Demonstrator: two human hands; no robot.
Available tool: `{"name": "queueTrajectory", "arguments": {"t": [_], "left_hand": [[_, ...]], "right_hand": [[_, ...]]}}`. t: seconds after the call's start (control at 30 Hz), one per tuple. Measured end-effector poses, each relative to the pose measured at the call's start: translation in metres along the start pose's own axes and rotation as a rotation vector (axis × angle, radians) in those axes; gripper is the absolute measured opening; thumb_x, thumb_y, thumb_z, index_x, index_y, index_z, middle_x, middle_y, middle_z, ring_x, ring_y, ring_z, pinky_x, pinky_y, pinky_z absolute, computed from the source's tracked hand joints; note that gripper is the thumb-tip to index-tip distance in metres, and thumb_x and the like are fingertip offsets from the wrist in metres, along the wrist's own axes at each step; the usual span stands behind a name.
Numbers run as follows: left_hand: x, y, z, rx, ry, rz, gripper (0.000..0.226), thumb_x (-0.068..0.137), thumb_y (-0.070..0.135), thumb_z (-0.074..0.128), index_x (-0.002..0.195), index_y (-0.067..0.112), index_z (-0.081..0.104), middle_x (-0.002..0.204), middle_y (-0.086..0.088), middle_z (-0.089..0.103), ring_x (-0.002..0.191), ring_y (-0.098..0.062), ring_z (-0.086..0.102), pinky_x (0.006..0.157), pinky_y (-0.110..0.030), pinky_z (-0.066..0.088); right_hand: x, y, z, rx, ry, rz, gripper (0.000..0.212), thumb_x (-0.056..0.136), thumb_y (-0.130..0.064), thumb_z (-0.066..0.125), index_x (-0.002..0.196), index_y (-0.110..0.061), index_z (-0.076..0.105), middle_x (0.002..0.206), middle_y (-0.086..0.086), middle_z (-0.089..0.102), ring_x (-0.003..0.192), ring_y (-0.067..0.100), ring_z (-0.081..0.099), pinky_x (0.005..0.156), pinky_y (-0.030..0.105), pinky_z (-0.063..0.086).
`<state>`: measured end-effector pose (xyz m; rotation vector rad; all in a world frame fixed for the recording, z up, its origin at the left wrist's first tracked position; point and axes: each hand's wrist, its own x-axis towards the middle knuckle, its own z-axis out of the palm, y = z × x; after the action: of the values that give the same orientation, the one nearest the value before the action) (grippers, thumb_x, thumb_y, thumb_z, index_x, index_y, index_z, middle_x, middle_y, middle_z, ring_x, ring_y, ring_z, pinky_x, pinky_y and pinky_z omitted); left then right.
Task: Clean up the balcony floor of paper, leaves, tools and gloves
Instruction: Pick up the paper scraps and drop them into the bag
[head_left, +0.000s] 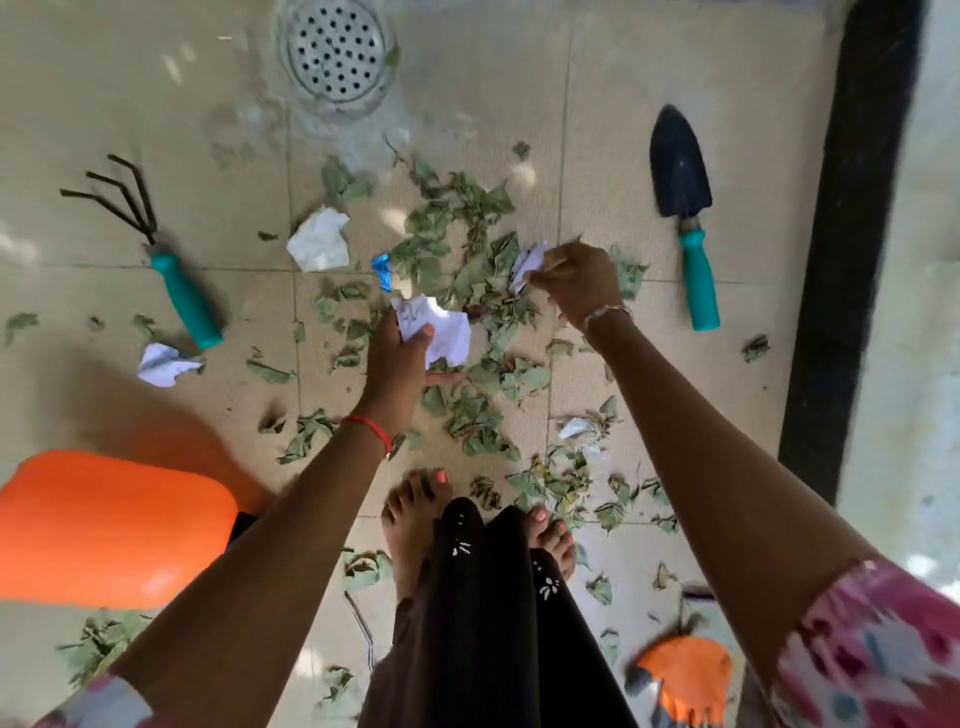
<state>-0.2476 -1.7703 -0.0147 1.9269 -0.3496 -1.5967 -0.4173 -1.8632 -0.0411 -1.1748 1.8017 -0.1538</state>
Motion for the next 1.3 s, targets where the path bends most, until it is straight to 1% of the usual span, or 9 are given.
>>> {"name": "queueTrajectory", "arguments": {"t": [0.13,0.23,0.4,0.47,0.57,0.7,0.87,1.1,1.3], "left_hand": [[0.009,-0.01,-0.011,-0.021,0.031,-0.032,0.047,0.098,-0.001,0.035,0.144,0.008,0.03,0.144,-0.013,0.039,0.127,-0.033,0.043,0.054,-0.022,0.053],[0.005,-0.013,-0.027,-0.112,0.076,-0.074,0.046,0.096,-0.002,0.041,0.141,0.005,0.035,0.119,-0.009,0.055,0.095,-0.018,0.057,0.05,-0.011,0.048],[-0.005,-0.016,-0.042,-0.216,0.138,-0.164,0.051,0.092,0.032,0.054,0.131,0.0,0.044,0.093,-0.007,0.056,0.076,-0.02,0.055,0.065,-0.032,0.047],[-0.012,-0.011,-0.052,-0.247,0.147,-0.214,0.056,0.085,0.043,0.062,0.114,-0.004,0.053,0.091,-0.019,0.061,0.081,-0.032,0.06,0.073,-0.04,0.049],[-0.018,-0.01,-0.06,-0.28,0.191,-0.212,0.04,0.09,0.024,0.059,0.059,0.01,0.039,0.033,0.008,0.04,0.034,-0.008,0.043,0.046,-0.019,0.036],[-0.024,-0.014,-0.07,-0.351,0.182,-0.231,0.027,0.072,0.023,0.073,0.053,0.017,0.054,0.038,0.002,0.049,0.054,-0.02,0.053,0.064,-0.03,0.043],[-0.03,-0.028,-0.09,-0.454,0.056,-0.143,0.016,0.066,0.03,0.071,0.071,0.016,0.067,0.066,0.0,0.064,0.081,-0.022,0.061,0.087,-0.042,0.048],[-0.031,-0.029,-0.103,-0.356,0.144,-0.063,0.01,0.091,0.011,0.055,0.082,0.015,0.057,0.06,0.009,0.065,0.057,0.0,0.059,0.063,-0.019,0.048],[-0.017,-0.041,-0.132,-0.205,0.325,-0.033,0.036,0.093,-0.001,0.047,0.061,0.013,0.038,0.049,0.0,0.046,0.045,-0.003,0.047,0.044,-0.007,0.032]], "right_hand": [[0.013,-0.006,0.024,-0.237,0.084,-0.006,0.038,0.085,-0.029,0.063,0.106,0.003,0.062,0.108,0.018,0.064,0.103,0.029,0.059,0.078,0.029,0.041],[0.01,-0.003,0.039,-0.233,0.118,0.047,0.041,0.086,-0.036,0.062,0.104,0.0,0.063,0.107,0.018,0.065,0.102,0.031,0.06,0.077,0.031,0.046],[-0.011,0.002,0.035,-0.267,0.185,-0.011,0.029,0.081,-0.036,0.066,0.088,-0.008,0.069,0.094,0.014,0.065,0.099,0.03,0.057,0.066,0.028,0.042],[-0.027,-0.009,0.033,-0.227,0.206,-0.091,0.02,0.08,-0.026,0.067,0.089,-0.008,0.071,0.101,0.011,0.062,0.11,0.027,0.047,0.07,0.023,0.035],[-0.053,-0.023,0.037,-0.104,0.19,-0.179,0.026,0.077,-0.031,0.07,0.076,-0.005,0.071,0.083,0.012,0.068,0.088,0.027,0.059,0.076,0.029,0.046],[-0.065,-0.024,0.05,-0.061,0.27,-0.196,0.011,0.069,-0.015,0.069,0.062,-0.008,0.065,0.091,0.01,0.067,0.093,0.028,0.056,0.084,0.028,0.035],[-0.081,-0.046,0.079,0.242,-0.112,-0.082,0.035,0.067,0.003,0.068,0.045,-0.023,0.057,0.057,0.007,0.059,0.061,0.02,0.054,0.064,0.037,0.047],[-0.103,-0.078,0.119,0.117,-0.73,-0.18,0.016,0.076,0.01,0.066,0.092,0.011,0.067,0.058,0.0,0.068,0.042,0.002,0.057,0.043,0.016,0.049],[-0.041,-0.092,0.148,-0.523,-0.137,-0.452,0.027,0.084,-0.001,0.057,0.11,0.003,0.061,0.113,0.02,0.06,0.098,0.026,0.06,0.083,0.027,0.045]]}}
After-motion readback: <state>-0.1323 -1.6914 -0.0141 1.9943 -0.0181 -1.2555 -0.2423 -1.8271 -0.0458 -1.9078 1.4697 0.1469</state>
